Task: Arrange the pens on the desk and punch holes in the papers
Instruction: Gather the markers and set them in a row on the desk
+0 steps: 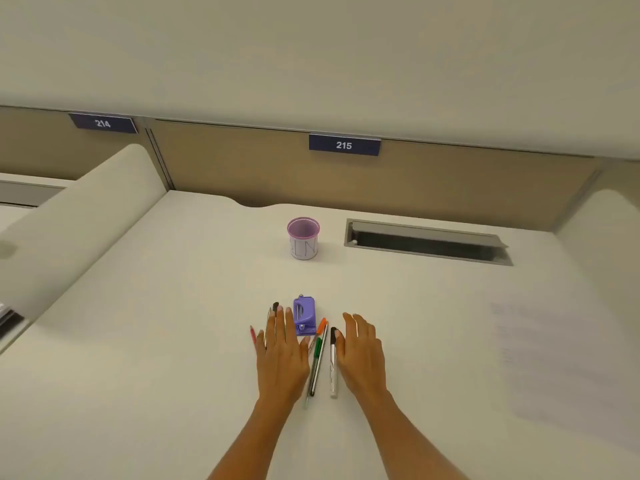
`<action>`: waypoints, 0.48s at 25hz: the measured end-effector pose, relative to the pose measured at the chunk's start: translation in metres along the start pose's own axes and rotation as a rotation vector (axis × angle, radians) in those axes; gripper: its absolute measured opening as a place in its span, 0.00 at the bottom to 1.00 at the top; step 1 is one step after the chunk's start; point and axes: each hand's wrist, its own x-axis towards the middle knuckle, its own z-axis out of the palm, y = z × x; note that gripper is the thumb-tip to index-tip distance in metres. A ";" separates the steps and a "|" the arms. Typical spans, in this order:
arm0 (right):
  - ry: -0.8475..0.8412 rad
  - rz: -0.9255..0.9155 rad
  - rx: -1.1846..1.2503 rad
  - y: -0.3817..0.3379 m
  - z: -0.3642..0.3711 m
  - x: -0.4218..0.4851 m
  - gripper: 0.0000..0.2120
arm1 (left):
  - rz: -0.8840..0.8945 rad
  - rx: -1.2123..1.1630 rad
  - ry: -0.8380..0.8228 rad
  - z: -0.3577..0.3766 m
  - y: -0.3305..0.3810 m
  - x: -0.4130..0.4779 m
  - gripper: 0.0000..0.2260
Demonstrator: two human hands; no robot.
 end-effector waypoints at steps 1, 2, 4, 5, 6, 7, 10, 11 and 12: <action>-0.023 0.018 -0.013 -0.002 0.005 -0.002 0.19 | -0.020 0.017 0.016 0.003 -0.006 -0.003 0.34; -0.031 0.033 -0.014 -0.004 0.010 -0.003 0.19 | -0.043 -0.007 0.025 0.004 -0.010 -0.004 0.30; -0.090 0.086 -0.027 -0.008 0.020 -0.011 0.18 | -0.066 0.018 0.087 0.013 -0.022 -0.011 0.23; -0.110 0.119 -0.026 -0.012 0.023 -0.014 0.19 | -0.077 0.024 0.102 0.018 -0.027 -0.011 0.22; -0.118 0.147 -0.020 -0.014 0.027 -0.016 0.19 | -0.098 0.020 0.079 0.018 -0.031 -0.010 0.22; -0.118 0.171 -0.016 -0.016 0.029 -0.017 0.19 | -0.116 0.032 0.074 0.018 -0.036 -0.007 0.21; -0.136 0.236 0.002 -0.021 0.035 -0.015 0.19 | -0.156 0.070 0.032 0.016 -0.045 0.004 0.18; -0.142 0.258 0.010 -0.024 0.035 -0.014 0.18 | -0.160 0.080 0.025 0.015 -0.046 0.009 0.17; -0.144 0.276 0.014 -0.025 0.036 -0.013 0.17 | -0.156 0.089 0.026 0.014 -0.047 0.014 0.16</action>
